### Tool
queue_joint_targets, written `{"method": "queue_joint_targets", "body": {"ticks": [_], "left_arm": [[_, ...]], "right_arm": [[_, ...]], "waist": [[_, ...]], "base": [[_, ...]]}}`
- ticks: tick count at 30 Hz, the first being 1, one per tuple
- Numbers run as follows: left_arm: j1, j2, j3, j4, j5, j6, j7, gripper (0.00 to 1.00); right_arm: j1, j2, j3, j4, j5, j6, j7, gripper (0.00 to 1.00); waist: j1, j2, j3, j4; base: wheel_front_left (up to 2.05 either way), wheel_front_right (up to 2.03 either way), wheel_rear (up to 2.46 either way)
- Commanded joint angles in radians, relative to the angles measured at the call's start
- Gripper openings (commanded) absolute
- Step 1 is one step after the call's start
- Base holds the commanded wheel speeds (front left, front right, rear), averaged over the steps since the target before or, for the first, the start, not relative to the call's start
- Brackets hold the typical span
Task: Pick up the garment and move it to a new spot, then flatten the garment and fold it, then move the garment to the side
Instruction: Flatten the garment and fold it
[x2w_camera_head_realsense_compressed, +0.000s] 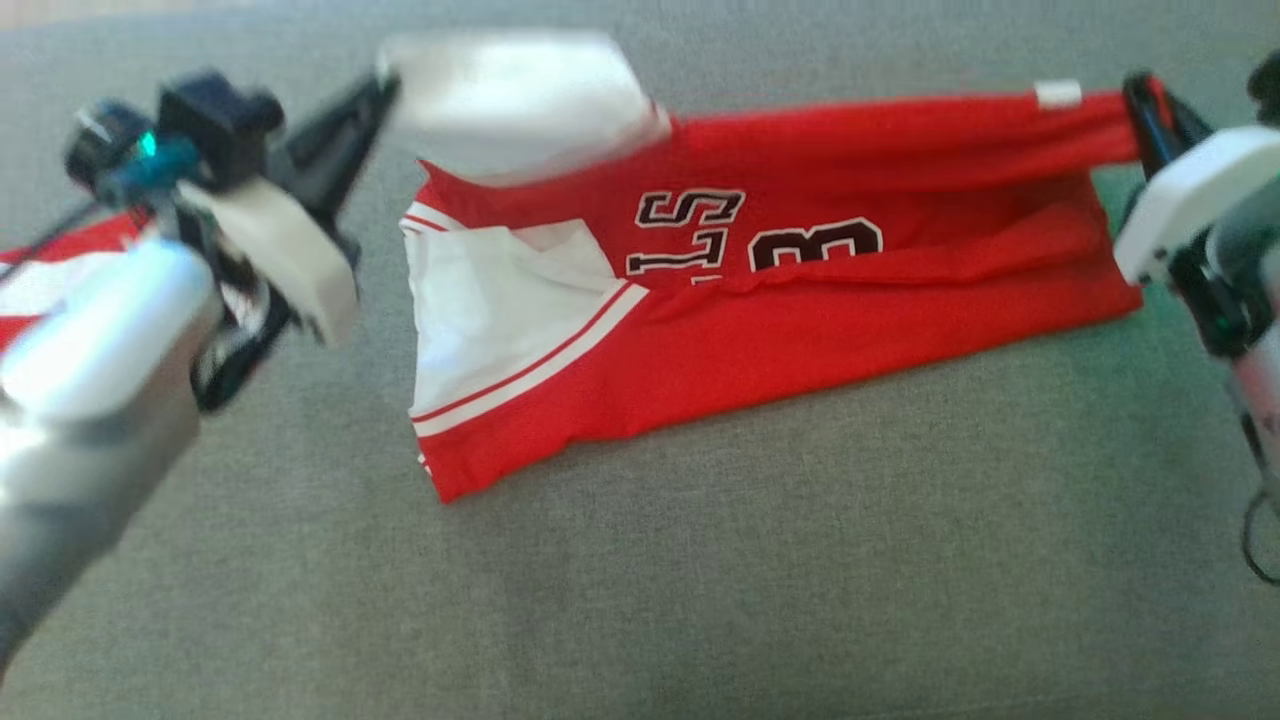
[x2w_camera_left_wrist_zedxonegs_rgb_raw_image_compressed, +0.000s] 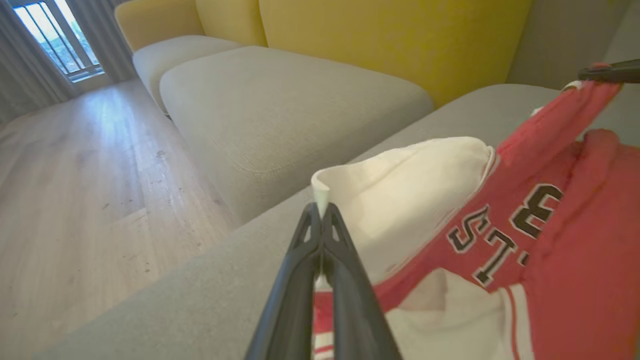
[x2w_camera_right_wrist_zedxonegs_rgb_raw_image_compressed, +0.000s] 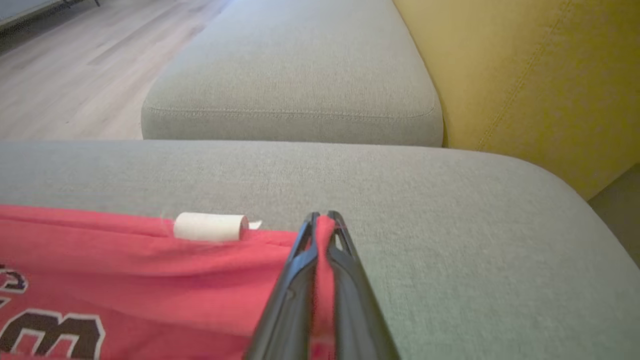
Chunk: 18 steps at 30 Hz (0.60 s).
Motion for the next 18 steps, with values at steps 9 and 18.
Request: {"method": "queue_joint_targets", "body": {"ticks": [9, 18], "left_arm": [[0.135, 0.179, -0.029, -0.290, -0.076, 0.018, 0.168, 0.00], [0.223, 0.249, -0.056, -0.460, -0.104, 0.054, 0.278, 0.00]], "right_arm": [[0.121, -0.136, 0.126, -0.073, 0.152, 0.007, 0.179, 0.00], [0.181, -0.203, 0.202, -0.140, 0.242, 0.007, 0.299, 0.00]], "waist": [[0.0001, -0.0001, -0.082, 0.018], [0.0001, -0.0001, -0.094, 0.021]], "base": [[0.00, 0.00, 0.00], [0.00, 0.00, 0.00]]}}
